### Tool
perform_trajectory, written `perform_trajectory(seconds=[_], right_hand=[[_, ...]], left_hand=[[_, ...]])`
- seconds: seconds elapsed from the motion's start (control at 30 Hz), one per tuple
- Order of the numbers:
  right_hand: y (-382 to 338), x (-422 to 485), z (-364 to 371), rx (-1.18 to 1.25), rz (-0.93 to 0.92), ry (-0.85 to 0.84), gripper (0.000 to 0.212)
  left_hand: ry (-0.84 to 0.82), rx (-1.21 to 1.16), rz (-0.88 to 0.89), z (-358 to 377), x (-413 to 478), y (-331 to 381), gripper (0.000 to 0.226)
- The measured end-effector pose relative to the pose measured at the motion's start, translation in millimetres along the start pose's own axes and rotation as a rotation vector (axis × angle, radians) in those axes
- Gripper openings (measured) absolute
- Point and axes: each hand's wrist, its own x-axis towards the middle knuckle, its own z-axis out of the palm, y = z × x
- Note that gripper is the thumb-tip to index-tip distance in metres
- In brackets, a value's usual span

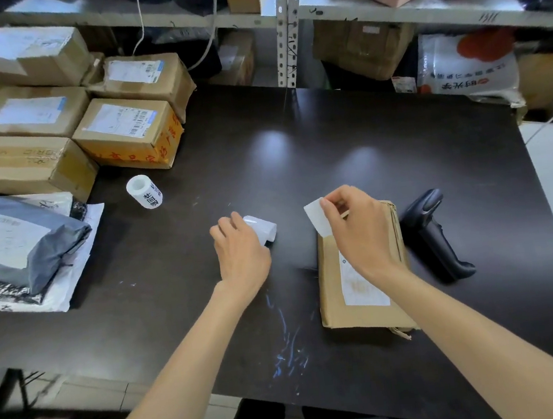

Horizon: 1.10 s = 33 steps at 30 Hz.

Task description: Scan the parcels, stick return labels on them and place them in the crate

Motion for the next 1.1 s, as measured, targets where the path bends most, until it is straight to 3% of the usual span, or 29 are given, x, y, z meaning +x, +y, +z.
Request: perform_trajectory(seconds=[0.07, 0.13, 0.27, 0.37, 0.47, 0.57, 0.63, 0.73, 0.8, 0.9, 1.1], right_hand=[[2.0, -3.0, 3.2, -0.045, -0.073, -0.010, 0.017], [3.7, -7.7, 4.5, -0.135, -0.186, 0.003, 0.018], [7.6, -15.3, 1.2, -0.307, -0.432, 0.062, 0.016], [15.6, -21.6, -0.5, -0.323, -0.548, 0.033, 0.013], [26.6, -24.7, -2.8, -0.308, -0.560, -0.063, 0.011], [36.7, -26.2, -8.8, -0.182, -0.410, -0.139, 0.021], [42.7, -26.7, -12.3, 0.004, -0.181, -0.091, 0.021], [47.0, -20.1, -17.7, 0.413, 0.361, -0.126, 0.020], [50.7, -19.4, -21.5, 0.601, 0.518, -0.170, 0.022], [54.1, -28.6, -28.9, 0.596, 0.542, -0.122, 0.024], [81.9, -64.5, -34.9, 0.272, 0.500, -0.037, 0.025]], left_hand=[[0.171, -0.188, 0.067, -2.6, -8.1, 7.6, 0.053], [0.194, -0.478, 0.113, -9.5, -16.2, 17.1, 0.014], [-0.415, -1.184, -0.279, -25.4, -17.8, 43.0, 0.040], [-0.544, -1.296, -0.324, -28.7, -13.1, 49.4, 0.026], [-0.502, -1.236, -0.227, -26.9, -11.3, 50.7, 0.013], [-0.443, -1.170, -0.136, -21.6, -9.1, 45.1, 0.019], [-0.449, -1.225, -0.089, -18.3, -8.4, 39.1, 0.020], [-0.504, -1.262, -0.011, -13.1, -12.4, 37.5, 0.019], [-0.535, -1.229, 0.024, -7.7, -16.4, 40.4, 0.017], [-0.518, -1.062, 0.063, 2.3, -23.0, 47.8, 0.018], [-0.361, -0.520, 0.299, 26.3, -44.7, 76.6, 0.026]])
